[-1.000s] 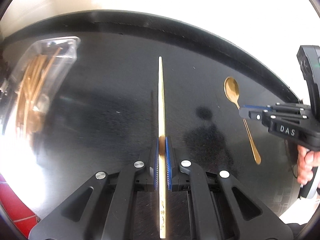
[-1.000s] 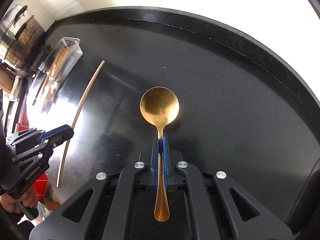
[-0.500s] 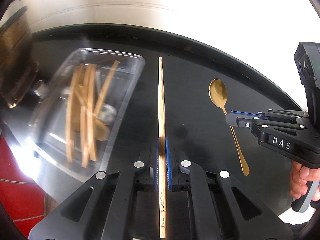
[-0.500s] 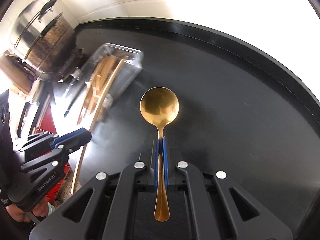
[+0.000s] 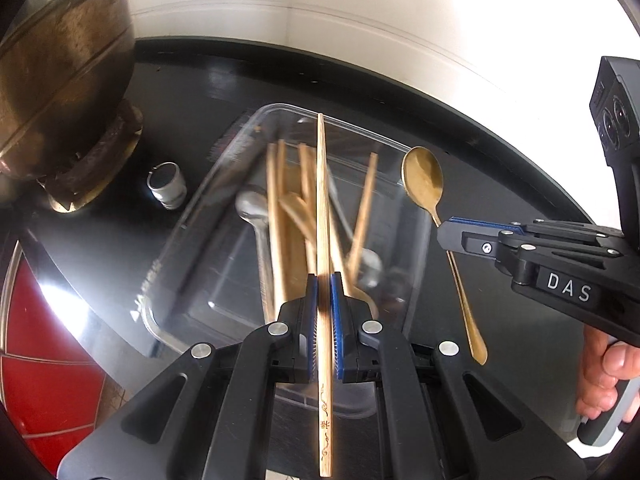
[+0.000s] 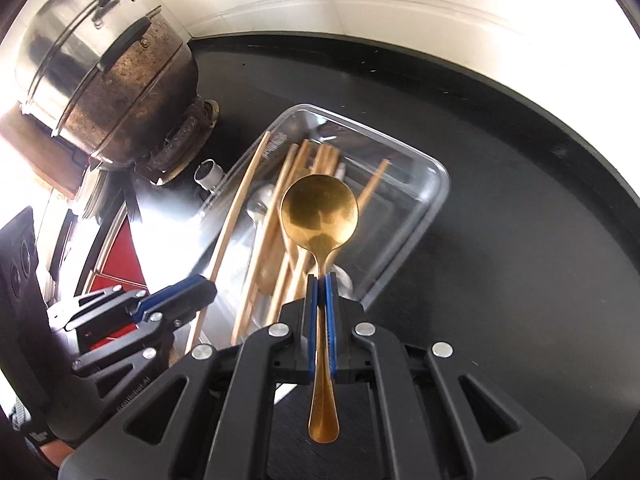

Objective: Organize utensils
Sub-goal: 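Carry the gold spoon into the clear container and open the right tool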

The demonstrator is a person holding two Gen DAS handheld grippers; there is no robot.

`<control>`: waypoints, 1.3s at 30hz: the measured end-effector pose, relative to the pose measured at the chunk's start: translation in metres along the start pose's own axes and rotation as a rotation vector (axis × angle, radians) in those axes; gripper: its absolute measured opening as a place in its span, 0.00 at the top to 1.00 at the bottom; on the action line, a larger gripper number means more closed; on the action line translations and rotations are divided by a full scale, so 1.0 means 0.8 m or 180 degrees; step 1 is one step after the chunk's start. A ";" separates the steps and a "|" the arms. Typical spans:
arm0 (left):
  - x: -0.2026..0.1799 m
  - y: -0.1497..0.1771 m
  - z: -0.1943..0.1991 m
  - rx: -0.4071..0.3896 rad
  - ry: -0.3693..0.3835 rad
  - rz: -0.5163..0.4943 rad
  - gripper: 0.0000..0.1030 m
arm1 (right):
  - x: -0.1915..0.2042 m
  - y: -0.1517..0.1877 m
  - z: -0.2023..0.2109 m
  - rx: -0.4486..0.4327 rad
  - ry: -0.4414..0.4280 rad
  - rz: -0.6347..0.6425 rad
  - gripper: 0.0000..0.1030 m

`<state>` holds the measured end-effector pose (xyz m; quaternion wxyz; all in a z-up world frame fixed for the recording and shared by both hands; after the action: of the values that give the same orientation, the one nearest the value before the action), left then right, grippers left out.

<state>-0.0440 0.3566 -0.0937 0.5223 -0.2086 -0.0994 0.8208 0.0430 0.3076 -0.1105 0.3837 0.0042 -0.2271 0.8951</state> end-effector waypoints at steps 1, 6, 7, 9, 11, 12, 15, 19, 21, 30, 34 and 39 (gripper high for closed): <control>0.008 -0.004 -0.003 0.0004 0.0013 0.0023 0.94 | 0.004 -0.005 -0.005 0.0021 -0.0006 -0.0024 0.95; 0.035 -0.020 -0.018 0.0031 0.0042 0.0059 0.94 | 0.015 -0.028 -0.031 0.0142 -0.0014 -0.0207 0.95; 0.039 -0.022 -0.022 0.0042 0.0051 0.0067 0.94 | 0.016 -0.032 -0.036 0.0166 -0.0014 -0.0237 0.95; 0.043 -0.025 -0.028 0.0071 0.0068 0.0074 0.94 | 0.015 -0.036 -0.042 0.0191 -0.0006 -0.0268 0.95; 0.048 -0.028 -0.034 0.0092 0.0082 0.0078 0.94 | 0.014 -0.040 -0.048 0.0211 0.0008 -0.0278 0.95; 0.050 -0.030 -0.038 0.0103 0.0089 0.0077 0.94 | 0.015 -0.042 -0.051 0.0219 0.0013 -0.0286 0.95; 0.055 -0.034 -0.044 0.0136 0.0107 0.0081 0.94 | 0.015 -0.047 -0.059 0.0248 0.0025 -0.0297 0.95; 0.057 -0.036 -0.053 0.0179 0.0122 0.0087 0.94 | 0.015 -0.051 -0.068 0.0283 0.0033 -0.0313 0.95; 0.058 -0.037 -0.057 0.0195 0.0129 0.0092 0.94 | 0.013 -0.052 -0.070 0.0294 0.0035 -0.0322 0.95; 0.062 -0.039 -0.056 0.0141 0.0053 0.0164 0.26 | -0.013 -0.060 -0.050 0.0137 0.0062 -0.0590 0.27; 0.062 -0.035 -0.045 0.0115 -0.0006 0.0160 0.18 | -0.032 -0.056 -0.016 -0.0082 0.0067 -0.0737 0.26; 0.048 -0.027 -0.034 0.0107 -0.0071 0.0066 0.09 | -0.042 -0.034 0.012 -0.0145 0.0016 -0.0810 0.16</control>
<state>-0.0280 0.3991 -0.1191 0.5161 -0.1916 -0.0892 0.8300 0.0838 0.2968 -0.0972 0.4947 0.0220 -0.2440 0.8338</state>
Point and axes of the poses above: each gripper's, at about its wrist camera, not at the fingertips, and z roughly against the way its jaws point, x to its left, y to its underside, the point moved 2 cm from there along -z, roughly the way its jaws point, and after that the axes turned 6 degrees about y, right-handed, at the moved point
